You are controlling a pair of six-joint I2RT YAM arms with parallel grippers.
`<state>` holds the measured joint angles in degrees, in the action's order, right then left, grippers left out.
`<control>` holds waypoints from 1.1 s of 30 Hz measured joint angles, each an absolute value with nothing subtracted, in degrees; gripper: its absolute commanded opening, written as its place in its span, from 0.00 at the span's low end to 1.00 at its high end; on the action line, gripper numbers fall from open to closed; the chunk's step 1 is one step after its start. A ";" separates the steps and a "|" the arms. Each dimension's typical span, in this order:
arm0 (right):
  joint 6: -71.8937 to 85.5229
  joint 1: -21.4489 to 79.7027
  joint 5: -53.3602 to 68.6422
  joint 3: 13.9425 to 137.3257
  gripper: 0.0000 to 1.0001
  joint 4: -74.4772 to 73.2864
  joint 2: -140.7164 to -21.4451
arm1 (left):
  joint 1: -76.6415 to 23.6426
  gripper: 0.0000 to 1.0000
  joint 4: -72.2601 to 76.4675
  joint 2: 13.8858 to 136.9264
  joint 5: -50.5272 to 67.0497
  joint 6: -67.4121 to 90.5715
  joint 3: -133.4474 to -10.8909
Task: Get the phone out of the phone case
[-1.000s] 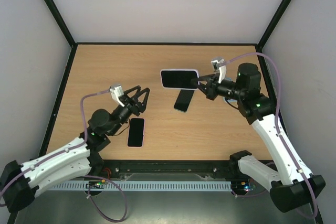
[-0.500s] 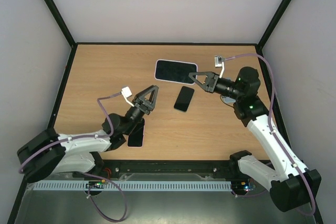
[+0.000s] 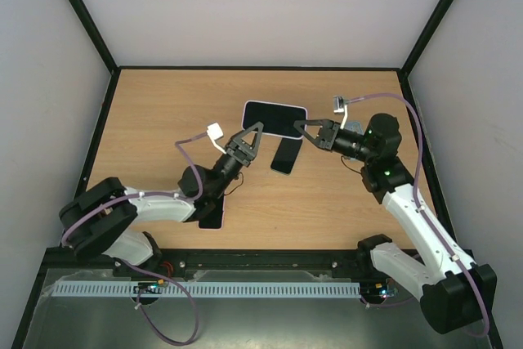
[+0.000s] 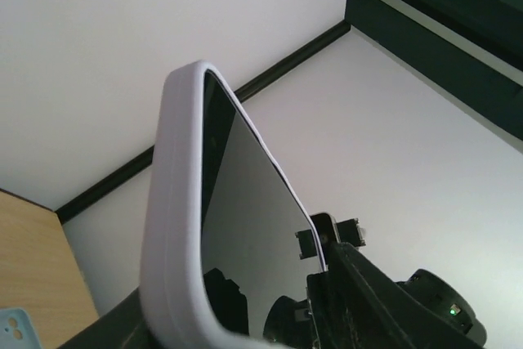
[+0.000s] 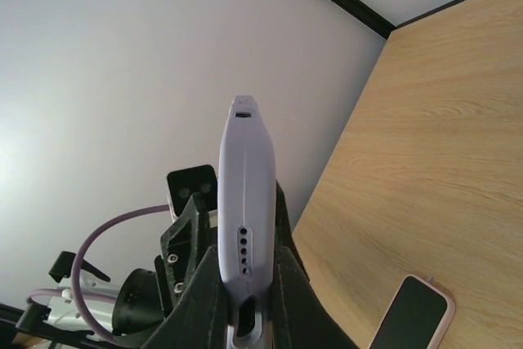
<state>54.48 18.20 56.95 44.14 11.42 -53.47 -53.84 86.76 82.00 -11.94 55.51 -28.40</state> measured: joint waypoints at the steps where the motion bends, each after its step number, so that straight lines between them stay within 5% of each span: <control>1: 54.48 18.20 56.97 43.81 0.02 11.46 -53.23 | -53.82 0.35 86.91 82.65 -11.75 55.86 -28.80; 10: 55.55 17.47 55.92 41.63 0.03 14.31 -52.75 | -53.71 0.10 89.38 87.64 -10.57 59.20 -32.32; 13: 55.51 17.37 55.64 41.39 0.23 14.90 -52.66 | -53.69 0.05 89.86 87.96 -10.57 59.99 -32.64; 15: 53.71 17.39 55.02 41.45 0.46 13.69 -52.47 | -53.63 0.04 89.89 87.88 -10.00 59.68 -32.53; 20: 41.82 17.72 54.83 42.78 0.68 4.69 -52.38 | -49.71 0.03 88.12 84.05 -4.56 58.72 -26.28; 26: 15.88 17.72 54.43 49.17 0.72 -13.82 -53.32 | -39.42 0.02 70.17 68.25 6.96 55.77 -22.22; 33: -18.96 17.72 54.76 54.59 0.62 -37.23 -56.16 | -38.70 0.04 29.32 57.84 23.94 37.08 -33.52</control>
<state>-18.96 17.72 54.76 54.59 -37.23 -56.16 -38.70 29.32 57.84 23.94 37.08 -33.52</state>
